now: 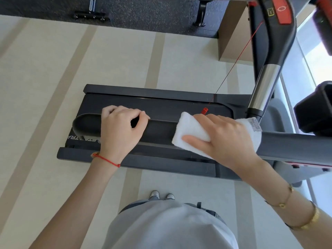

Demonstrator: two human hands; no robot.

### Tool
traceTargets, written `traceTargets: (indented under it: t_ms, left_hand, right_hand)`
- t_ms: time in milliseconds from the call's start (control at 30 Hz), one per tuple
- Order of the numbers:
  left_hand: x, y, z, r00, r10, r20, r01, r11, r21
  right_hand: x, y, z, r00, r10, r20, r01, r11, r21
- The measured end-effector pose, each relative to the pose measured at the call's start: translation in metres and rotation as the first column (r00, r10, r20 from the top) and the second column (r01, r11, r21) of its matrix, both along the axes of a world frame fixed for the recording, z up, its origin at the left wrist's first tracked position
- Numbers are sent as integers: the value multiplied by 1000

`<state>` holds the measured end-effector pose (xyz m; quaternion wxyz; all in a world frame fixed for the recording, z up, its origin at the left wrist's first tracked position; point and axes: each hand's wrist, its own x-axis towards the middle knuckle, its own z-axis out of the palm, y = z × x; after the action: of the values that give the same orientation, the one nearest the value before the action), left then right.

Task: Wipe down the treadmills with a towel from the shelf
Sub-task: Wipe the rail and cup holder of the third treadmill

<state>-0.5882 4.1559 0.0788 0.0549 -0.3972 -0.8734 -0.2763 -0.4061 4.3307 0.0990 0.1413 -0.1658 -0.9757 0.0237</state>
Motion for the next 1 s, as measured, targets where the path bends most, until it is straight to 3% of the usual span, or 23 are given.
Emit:
traceTargets:
  t_ms: [100,333,533,767,1000]
  left_hand:
    - [1,1,0,1000,-2,-1,2,1000,5]
    - [1,0,1,999,25,31,-25,1000,7]
    - [1,2,3,998,41,56,-41,999,0]
    - [1,2,3,999,36,38,-36,999,0]
    - [-1,3,8,996,-6,84,5,1000,9]
  right_hand:
    - [-22,-13,2,997,-75,14,75,997,-11]
    - [-28,-24,-5,1000,-23,-13,23,1000,3]
    - [3,4,5,968,-247,-43,247,969,-11]
    - [-39,-36,-13,975,-143,-172,153,987,49]
    - [-14,-21,-20,950,-78,-302,123,983,134]
